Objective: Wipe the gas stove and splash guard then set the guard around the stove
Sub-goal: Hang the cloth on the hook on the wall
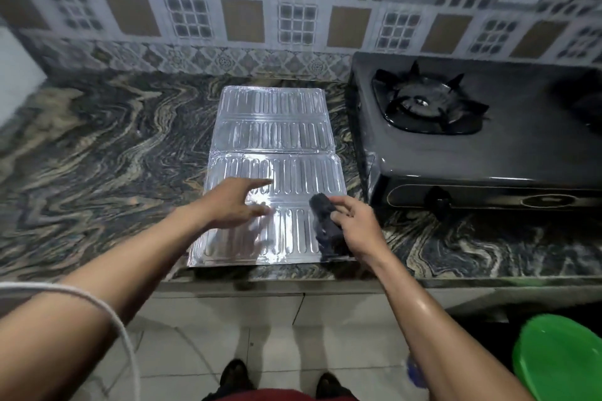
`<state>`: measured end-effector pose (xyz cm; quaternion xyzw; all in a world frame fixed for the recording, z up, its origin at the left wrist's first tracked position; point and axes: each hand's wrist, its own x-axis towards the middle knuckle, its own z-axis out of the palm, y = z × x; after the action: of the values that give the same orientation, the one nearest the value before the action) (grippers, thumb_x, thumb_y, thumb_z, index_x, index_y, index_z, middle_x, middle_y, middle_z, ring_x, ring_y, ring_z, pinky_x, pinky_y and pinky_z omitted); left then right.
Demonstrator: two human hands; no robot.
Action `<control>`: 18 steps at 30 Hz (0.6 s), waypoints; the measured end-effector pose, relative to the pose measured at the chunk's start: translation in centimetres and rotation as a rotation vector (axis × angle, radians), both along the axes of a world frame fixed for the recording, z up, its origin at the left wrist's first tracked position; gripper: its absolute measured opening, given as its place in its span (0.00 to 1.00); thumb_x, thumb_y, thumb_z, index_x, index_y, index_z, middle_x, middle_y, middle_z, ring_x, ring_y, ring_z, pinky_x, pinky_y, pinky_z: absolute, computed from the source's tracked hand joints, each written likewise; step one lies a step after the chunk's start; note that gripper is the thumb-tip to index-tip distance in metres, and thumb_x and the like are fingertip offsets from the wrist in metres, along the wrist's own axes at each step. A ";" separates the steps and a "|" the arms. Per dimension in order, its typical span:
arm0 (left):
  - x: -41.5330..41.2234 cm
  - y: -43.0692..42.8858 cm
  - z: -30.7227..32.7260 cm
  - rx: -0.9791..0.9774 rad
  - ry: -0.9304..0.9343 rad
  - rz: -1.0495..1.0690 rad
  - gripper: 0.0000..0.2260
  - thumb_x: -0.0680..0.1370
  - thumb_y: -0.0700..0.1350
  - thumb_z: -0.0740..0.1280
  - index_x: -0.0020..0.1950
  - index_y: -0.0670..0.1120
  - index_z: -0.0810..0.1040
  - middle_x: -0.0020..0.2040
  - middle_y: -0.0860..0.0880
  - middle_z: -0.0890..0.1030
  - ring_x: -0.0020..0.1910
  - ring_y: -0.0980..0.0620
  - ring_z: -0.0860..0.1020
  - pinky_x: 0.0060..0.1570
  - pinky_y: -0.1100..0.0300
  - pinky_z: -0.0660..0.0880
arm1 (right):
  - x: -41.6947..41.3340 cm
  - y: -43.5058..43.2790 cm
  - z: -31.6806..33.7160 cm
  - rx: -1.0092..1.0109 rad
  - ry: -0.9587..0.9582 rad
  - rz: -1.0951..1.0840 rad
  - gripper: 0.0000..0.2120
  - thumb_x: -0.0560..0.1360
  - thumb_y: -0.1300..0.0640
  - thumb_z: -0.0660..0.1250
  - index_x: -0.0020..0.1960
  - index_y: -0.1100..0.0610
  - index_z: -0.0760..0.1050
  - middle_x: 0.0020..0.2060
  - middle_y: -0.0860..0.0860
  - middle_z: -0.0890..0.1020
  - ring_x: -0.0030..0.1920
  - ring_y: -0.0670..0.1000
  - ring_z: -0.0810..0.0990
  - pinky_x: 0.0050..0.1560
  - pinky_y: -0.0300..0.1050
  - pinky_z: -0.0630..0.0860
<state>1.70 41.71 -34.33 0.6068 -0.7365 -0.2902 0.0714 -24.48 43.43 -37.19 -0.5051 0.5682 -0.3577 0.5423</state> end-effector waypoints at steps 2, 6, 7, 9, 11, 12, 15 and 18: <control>-2.8 0.8 1.5 0.166 0.280 -0.006 0.35 0.71 0.58 0.75 0.75 0.57 0.67 0.73 0.52 0.72 0.70 0.51 0.72 0.70 0.50 0.69 | 0.0 -0.4 1.2 0.042 -0.188 -0.026 0.18 0.76 0.75 0.59 0.51 0.55 0.79 0.47 0.53 0.85 0.43 0.46 0.84 0.41 0.37 0.79; -6.2 0.6 3.9 0.203 0.649 0.019 0.16 0.74 0.48 0.75 0.61 0.54 0.80 0.59 0.53 0.83 0.57 0.54 0.81 0.60 0.53 0.75 | -0.5 -0.6 4.4 0.037 -0.508 -0.006 0.15 0.78 0.73 0.57 0.54 0.60 0.78 0.43 0.54 0.86 0.42 0.51 0.84 0.41 0.42 0.80; -6.6 0.3 4.7 0.174 0.686 0.060 0.11 0.74 0.47 0.75 0.56 0.50 0.82 0.55 0.49 0.85 0.52 0.52 0.82 0.55 0.51 0.75 | -0.7 -0.6 5.2 0.024 -0.556 0.005 0.15 0.78 0.73 0.57 0.55 0.60 0.78 0.44 0.54 0.86 0.42 0.51 0.84 0.42 0.43 0.81; -7.2 -0.3 6.0 0.104 0.727 0.120 0.09 0.75 0.45 0.74 0.49 0.41 0.79 0.48 0.40 0.83 0.44 0.48 0.79 0.48 0.49 0.74 | -1.1 -0.7 6.7 -0.014 -0.566 0.033 0.15 0.79 0.72 0.57 0.55 0.60 0.78 0.45 0.54 0.86 0.43 0.51 0.84 0.44 0.43 0.81; -7.7 -0.6 7.7 0.037 0.724 0.134 0.11 0.76 0.42 0.72 0.49 0.36 0.76 0.44 0.42 0.80 0.42 0.49 0.79 0.45 0.51 0.78 | -1.6 -0.7 7.9 -0.075 -0.469 0.066 0.14 0.79 0.71 0.59 0.56 0.57 0.78 0.45 0.53 0.86 0.44 0.50 0.83 0.43 0.42 0.80; -8.0 -0.7 8.7 -0.003 0.707 0.123 0.10 0.77 0.41 0.71 0.49 0.35 0.75 0.44 0.43 0.79 0.42 0.49 0.80 0.43 0.53 0.80 | -1.8 -0.8 8.4 -0.104 -0.422 0.099 0.14 0.79 0.69 0.60 0.57 0.56 0.79 0.47 0.53 0.85 0.46 0.50 0.83 0.44 0.42 0.79; -8.7 -1.3 11.4 -0.135 0.613 0.086 0.05 0.75 0.39 0.73 0.48 0.41 0.80 0.45 0.47 0.82 0.43 0.47 0.83 0.41 0.53 0.83 | -2.6 -0.9 10.1 -0.174 -0.339 0.179 0.13 0.79 0.62 0.67 0.62 0.53 0.77 0.54 0.55 0.84 0.55 0.55 0.83 0.55 0.52 0.81; -9.3 -2.0 13.5 -0.286 0.532 0.071 0.07 0.69 0.40 0.78 0.45 0.47 0.85 0.43 0.48 0.86 0.43 0.48 0.85 0.47 0.48 0.83 | -3.0 -1.3 11.7 -0.279 -0.218 0.185 0.23 0.75 0.61 0.72 0.67 0.47 0.73 0.55 0.59 0.82 0.56 0.58 0.82 0.57 0.58 0.80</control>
<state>-7.65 39.67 -20.79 0.5185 -0.7036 -0.3297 0.3568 -27.51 42.15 -25.47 -0.5838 0.4024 -0.4343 0.5556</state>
